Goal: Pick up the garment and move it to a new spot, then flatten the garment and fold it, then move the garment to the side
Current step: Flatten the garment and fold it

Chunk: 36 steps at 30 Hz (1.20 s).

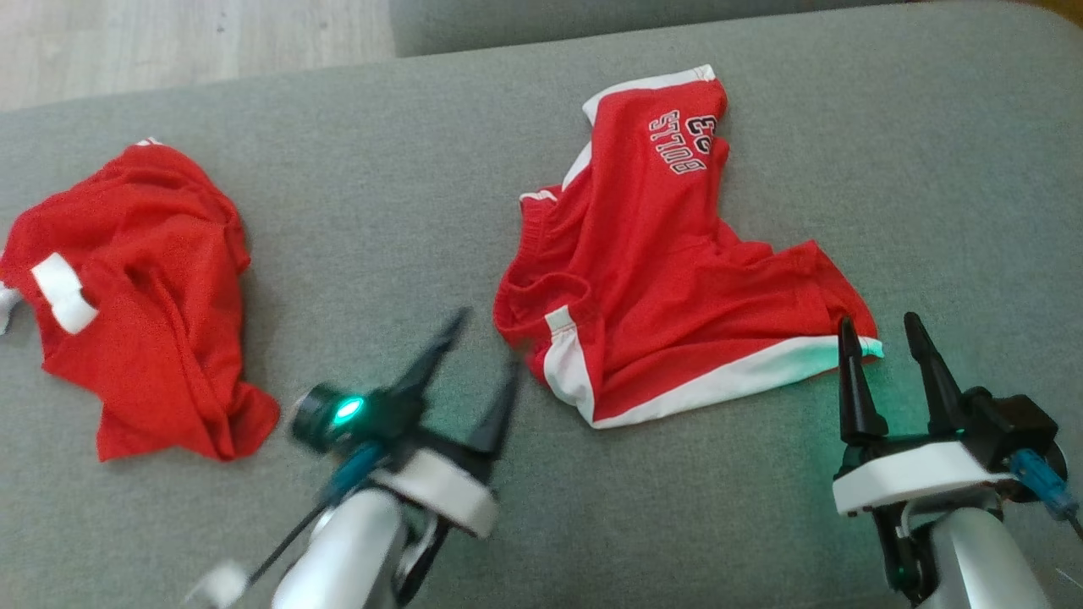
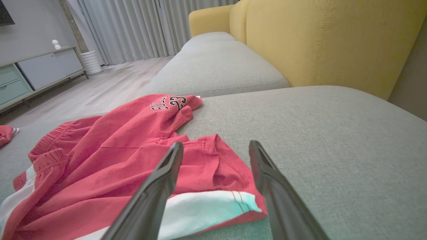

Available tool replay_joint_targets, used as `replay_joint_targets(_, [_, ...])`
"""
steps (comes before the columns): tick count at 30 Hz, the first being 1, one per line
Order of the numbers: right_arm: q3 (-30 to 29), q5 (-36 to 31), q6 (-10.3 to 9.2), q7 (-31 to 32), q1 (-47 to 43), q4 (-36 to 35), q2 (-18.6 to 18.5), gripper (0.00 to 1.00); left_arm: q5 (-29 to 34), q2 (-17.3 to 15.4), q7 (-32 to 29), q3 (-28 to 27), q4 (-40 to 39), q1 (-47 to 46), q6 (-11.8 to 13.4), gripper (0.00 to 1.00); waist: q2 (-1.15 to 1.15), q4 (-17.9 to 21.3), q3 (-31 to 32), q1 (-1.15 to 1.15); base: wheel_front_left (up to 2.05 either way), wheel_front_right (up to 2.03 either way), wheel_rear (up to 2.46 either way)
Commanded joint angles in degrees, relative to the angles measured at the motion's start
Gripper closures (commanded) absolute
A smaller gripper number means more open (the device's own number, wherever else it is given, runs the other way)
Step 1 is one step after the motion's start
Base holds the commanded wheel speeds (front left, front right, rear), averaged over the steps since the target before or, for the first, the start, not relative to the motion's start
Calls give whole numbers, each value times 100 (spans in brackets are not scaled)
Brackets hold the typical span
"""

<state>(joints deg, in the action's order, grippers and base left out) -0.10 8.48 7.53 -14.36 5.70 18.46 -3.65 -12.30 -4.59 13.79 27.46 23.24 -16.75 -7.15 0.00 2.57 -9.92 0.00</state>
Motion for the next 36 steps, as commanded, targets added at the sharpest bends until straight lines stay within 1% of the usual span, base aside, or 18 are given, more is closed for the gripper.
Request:
replay_joint_targets(1, [112,-30,-4,-63,186,-188,19,0,-49,-96,-10,-87,-152,-347,-29,0,0,20,-35,0,0,0,0])
replay_joint_targets(3, [109,-26,-4,-63,200,-188,34,0,-260,-265,-242,513,48,-701,-31,0,0,50,-94,0,0,0,0])
replay_joint_targets(6, [141,-21,-4,-63,214,-179,53,0,-644,-509,-536,1196,230,-1186,-32,0,0,108,-175,0,0,0,0])
replay_joint_targets(9, [167,-1,-4,-63,233,-172,65,0,-917,-732,-803,1695,380,-1597,-33,0,0,164,-239,0,0,0,0])
replay_joint_targets(14, [153,41,-4,-63,272,-201,74,0,-1308,-997,-1213,2390,517,-2096,-33,0,0,225,-363,0,0,0,0])
replay_joint_targets(19, [158,116,-4,-63,332,-230,76,0,-1606,-1161,-1373,2783,594,-2489,-33,0,0,268,-492,0,0,0,0])
replay_joint_targets(27, [145,157,-4,-63,374,-255,77,0,-2017,-1293,-1539,3392,648,-2865,-34,0,0,277,-602,0,0,0,0])
replay_joint_targets(32, [128,148,-4,-63,386,-231,77,0,-2311,-1367,-1477,3705,663,-3007,-34,0,0,254,-592,0,0,0,0])
replay_joint_targets(34, [126,137,-4,-63,391,-224,77,0,-2386,-1366,-1417,3758,679,-3041,-34,54,0,242,-583,0,0,0,0])
replay_joint_targets(35, [125,132,-4,-63,392,-220,77,0,-2415,-1363,-1385,3785,688,-3056,-34,85,0,235,-576,0,0,0,0])
replay_joint_targets(36, [124,127,-4,-63,390,-213,77,0,-2440,-1359,-1351,3810,696,-3073,-34,100,0,228,-570,0,0,0,0])
